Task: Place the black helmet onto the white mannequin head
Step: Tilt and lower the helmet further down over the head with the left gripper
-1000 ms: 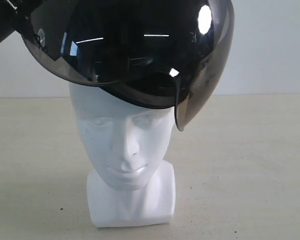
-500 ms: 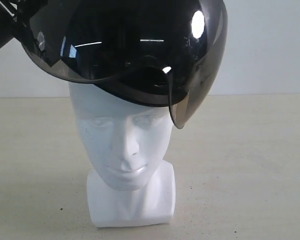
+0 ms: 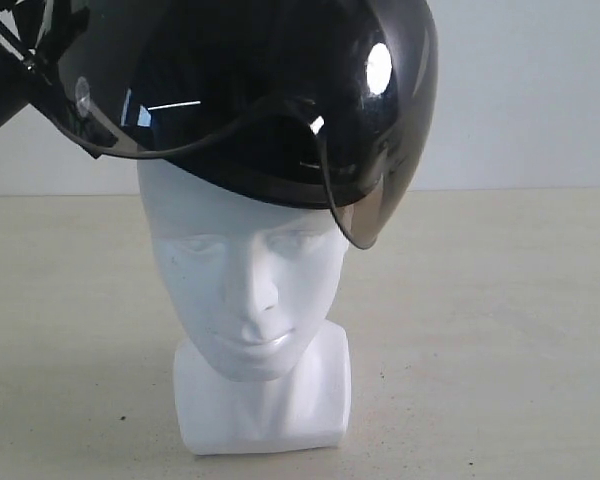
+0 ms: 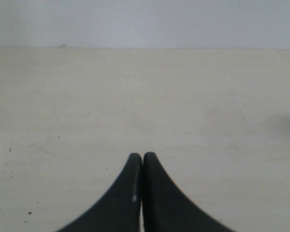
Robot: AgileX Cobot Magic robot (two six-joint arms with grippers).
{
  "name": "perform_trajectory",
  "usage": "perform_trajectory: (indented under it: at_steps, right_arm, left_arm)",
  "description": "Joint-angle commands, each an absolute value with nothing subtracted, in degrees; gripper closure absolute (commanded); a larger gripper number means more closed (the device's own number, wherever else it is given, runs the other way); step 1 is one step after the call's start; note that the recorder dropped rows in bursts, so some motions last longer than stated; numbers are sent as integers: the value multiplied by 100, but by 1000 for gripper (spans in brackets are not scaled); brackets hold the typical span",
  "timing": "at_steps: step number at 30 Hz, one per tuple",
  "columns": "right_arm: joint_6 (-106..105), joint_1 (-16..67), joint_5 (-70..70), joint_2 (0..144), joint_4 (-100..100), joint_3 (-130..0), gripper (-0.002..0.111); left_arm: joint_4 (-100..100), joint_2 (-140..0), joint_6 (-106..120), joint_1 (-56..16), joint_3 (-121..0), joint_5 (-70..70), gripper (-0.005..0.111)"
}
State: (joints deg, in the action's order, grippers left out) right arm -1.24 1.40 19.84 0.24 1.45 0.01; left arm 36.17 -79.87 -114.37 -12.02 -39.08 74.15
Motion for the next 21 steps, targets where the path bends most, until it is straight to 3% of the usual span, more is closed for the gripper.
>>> perform_trajectory:
  at_steps: [1, 21]
  right_arm:
    - [-137, 114, 1913, 0, 123, 0, 108]
    - [-137, 114, 1913, 0, 123, 0, 108]
  left_arm:
    - [3395, -8049, -10742, -1031, -3843, 6996, 102]
    - [3265, -8049, -10526, -1004, -3540, 6859, 102]
